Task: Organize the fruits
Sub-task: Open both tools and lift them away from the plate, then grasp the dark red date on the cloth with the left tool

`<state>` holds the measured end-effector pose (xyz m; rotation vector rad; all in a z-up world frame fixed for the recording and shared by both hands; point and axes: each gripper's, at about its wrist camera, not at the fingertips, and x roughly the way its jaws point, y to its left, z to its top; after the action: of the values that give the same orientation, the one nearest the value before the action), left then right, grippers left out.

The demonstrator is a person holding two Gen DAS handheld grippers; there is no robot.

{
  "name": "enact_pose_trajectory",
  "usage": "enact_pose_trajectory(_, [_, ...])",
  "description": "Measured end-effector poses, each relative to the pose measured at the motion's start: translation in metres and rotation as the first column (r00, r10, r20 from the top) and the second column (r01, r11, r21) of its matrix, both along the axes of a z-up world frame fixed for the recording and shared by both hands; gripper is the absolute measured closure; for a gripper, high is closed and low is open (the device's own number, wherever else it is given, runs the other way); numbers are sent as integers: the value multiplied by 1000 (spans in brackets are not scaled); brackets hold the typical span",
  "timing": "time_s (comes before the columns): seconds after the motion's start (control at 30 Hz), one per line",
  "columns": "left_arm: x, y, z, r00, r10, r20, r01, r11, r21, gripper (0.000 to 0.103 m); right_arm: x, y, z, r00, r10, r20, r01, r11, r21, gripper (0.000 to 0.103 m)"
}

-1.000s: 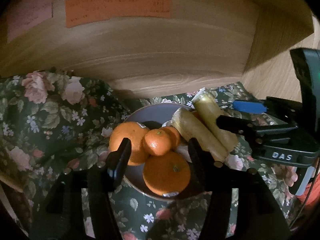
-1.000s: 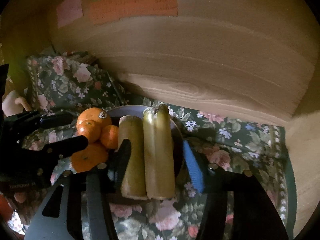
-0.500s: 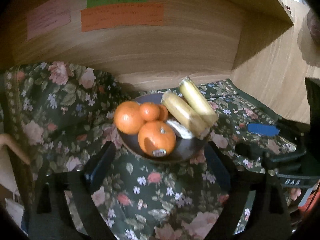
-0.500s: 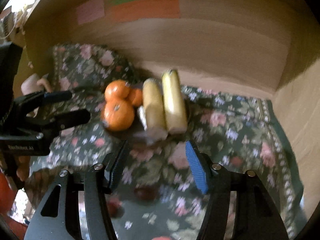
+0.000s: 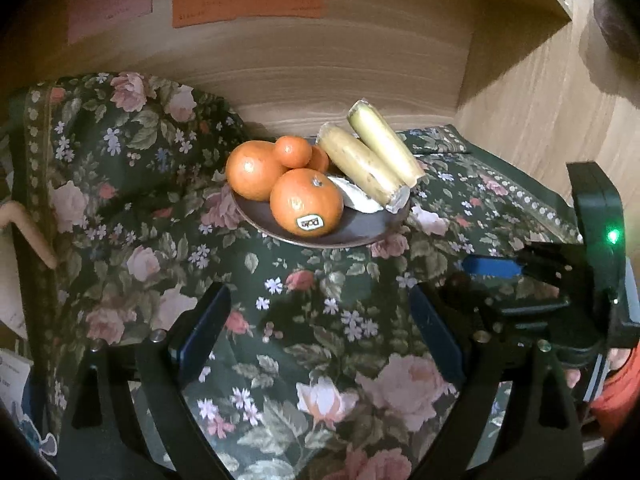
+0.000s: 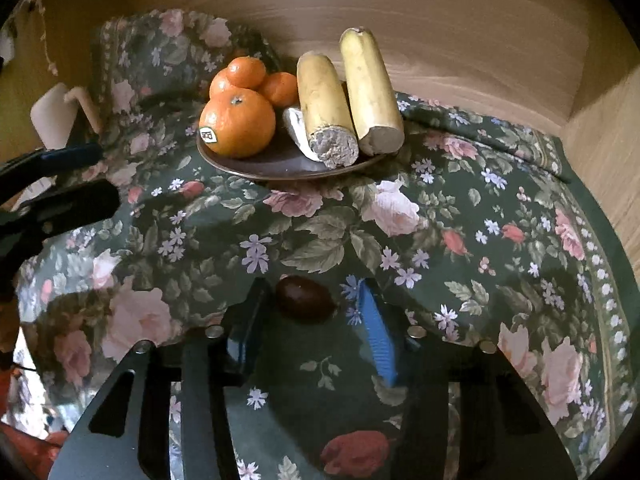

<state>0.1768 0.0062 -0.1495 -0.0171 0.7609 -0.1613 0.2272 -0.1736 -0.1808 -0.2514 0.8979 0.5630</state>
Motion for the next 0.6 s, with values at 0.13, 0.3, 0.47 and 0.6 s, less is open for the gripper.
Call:
enact_pose_trajectory(0.13, [-7, -5, -2, 1000, -10, -6, 10, 1000, -12, 12, -2, 1, 1, 1000, 8, 2, -8, 1000, 8, 78])
enact_pose_trajectory(0.3, [-11, -18, -8, 998, -47, -42, 46, 998, -34, 25, -9, -11, 6, 1000, -15, -2, 15, 999, 46, 80])
enact_pose_trajectory(0.47, [-14, -40, -19, 990, -116, -79, 110, 991, -72, 34, -22, -30, 17, 999, -52, 17, 51, 996, 73, 80])
enact_pose_trajectory(0.6, [-16, -61, -30, 981, -166, -104, 158, 984, -85, 42, -30, -40, 23, 996, -79, 31, 76, 994, 79, 80])
